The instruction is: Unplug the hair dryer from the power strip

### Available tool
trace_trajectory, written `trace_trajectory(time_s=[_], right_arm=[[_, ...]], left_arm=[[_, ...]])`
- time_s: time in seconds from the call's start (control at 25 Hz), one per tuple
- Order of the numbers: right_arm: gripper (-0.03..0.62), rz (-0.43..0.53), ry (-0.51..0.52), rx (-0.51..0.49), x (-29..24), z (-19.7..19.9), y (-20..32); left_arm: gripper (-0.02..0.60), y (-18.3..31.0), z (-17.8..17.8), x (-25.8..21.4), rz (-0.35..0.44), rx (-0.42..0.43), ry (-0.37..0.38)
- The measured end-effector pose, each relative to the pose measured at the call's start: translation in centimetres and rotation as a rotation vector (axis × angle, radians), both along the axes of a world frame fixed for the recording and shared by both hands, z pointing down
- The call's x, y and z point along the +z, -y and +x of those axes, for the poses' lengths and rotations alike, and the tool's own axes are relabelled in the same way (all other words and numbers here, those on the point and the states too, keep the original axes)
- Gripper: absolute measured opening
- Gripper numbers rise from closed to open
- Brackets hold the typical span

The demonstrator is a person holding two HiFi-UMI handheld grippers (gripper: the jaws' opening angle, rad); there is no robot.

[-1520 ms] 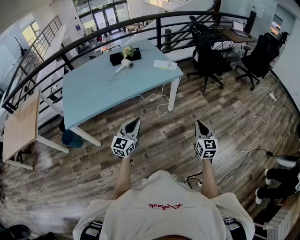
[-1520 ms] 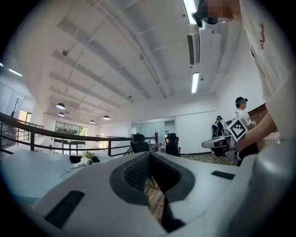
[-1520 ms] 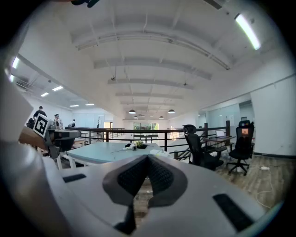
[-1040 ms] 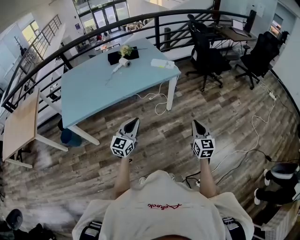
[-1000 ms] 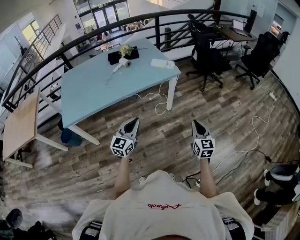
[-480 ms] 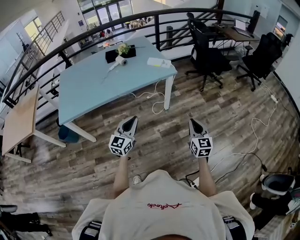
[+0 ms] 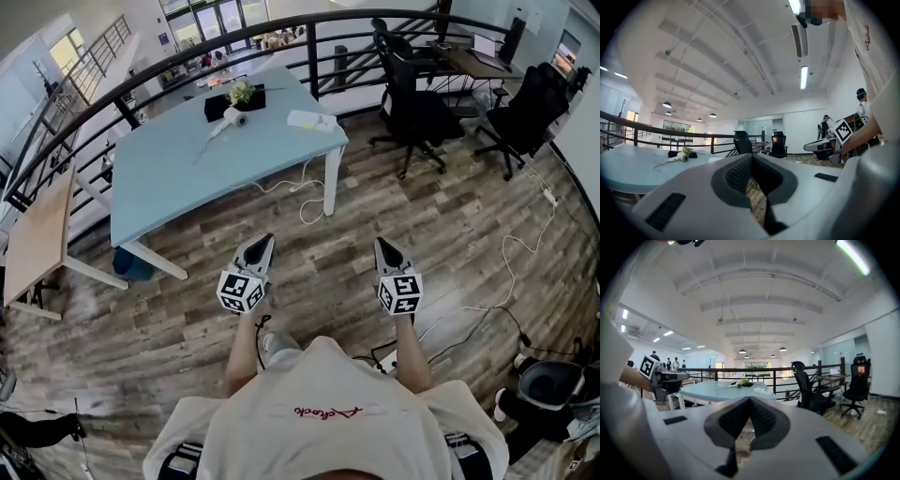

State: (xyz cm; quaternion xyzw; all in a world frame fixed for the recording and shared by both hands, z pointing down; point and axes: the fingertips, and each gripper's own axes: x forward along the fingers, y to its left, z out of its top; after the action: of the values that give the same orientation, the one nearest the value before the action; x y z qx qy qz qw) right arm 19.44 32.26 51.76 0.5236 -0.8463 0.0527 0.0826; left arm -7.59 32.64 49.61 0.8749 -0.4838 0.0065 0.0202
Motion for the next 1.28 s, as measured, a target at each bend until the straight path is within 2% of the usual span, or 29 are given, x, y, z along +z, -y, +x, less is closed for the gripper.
trace_trajectory(time_s=[0.2, 0.36, 0.64, 1.28], right_arm=[[0.018, -0.008, 0.003, 0.020, 0.5, 0.9, 0.9], [0.018, -0.011, 0.008, 0.032, 1.0, 0.8, 2.2], [0.018, -0.015, -0.003, 0.059, 2.1, -0.5, 6.6], [0.018, -0.029, -0.026, 0.061, 1.0, -10.3, 22.9]], left_arm=[[0.009, 1.1, 1.0, 0.4, -0.003, 0.030, 0.021], [0.009, 2.6, 0.6, 1.2, -0.015, 0.031, 0.002], [0.009, 8.3, 0.1, 2.2, -0.009, 0.077, -0.024], [0.009, 23.8, -8.7, 1.0, -0.014, 0.105, -0.035]])
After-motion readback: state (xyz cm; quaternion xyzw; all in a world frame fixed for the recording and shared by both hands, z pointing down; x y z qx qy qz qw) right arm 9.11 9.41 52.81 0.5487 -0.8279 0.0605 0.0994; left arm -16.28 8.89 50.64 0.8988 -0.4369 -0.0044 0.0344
